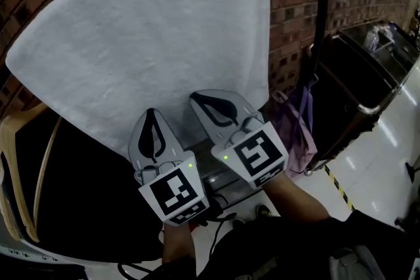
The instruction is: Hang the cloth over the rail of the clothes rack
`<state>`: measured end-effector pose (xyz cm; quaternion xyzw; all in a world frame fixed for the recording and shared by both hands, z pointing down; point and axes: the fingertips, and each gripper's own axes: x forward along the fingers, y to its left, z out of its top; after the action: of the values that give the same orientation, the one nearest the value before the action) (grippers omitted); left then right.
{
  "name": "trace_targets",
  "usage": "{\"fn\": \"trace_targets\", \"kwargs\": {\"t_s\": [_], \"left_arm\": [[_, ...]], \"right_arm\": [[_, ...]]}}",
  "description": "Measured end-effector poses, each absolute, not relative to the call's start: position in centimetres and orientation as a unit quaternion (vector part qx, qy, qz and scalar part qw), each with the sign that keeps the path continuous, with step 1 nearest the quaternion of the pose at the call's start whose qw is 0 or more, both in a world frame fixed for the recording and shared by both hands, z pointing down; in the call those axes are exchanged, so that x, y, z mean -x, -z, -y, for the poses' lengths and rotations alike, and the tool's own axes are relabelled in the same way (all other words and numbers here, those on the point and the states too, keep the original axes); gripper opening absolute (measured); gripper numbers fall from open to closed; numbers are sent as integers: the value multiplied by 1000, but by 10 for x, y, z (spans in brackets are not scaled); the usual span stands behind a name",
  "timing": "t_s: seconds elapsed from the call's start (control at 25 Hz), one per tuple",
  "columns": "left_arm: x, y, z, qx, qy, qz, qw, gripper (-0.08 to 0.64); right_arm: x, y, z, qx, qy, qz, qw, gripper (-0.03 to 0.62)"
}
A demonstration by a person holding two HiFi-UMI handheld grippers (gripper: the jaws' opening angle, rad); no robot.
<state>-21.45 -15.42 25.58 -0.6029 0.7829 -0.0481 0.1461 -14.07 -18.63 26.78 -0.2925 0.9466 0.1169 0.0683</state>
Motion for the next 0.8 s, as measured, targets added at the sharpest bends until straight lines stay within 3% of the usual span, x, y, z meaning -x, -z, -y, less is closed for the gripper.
{"fn": "trace_targets", "kwargs": {"t_s": [0.24, 0.8], "left_arm": [[216, -319, 155, 613, 18, -787, 62, 20], [198, -345, 170, 616, 51, -784, 60, 20]], "right_arm": [[120, -327, 196, 322, -83, -942, 40, 5], [121, -349, 206, 319, -83, -944, 13, 3]]}}
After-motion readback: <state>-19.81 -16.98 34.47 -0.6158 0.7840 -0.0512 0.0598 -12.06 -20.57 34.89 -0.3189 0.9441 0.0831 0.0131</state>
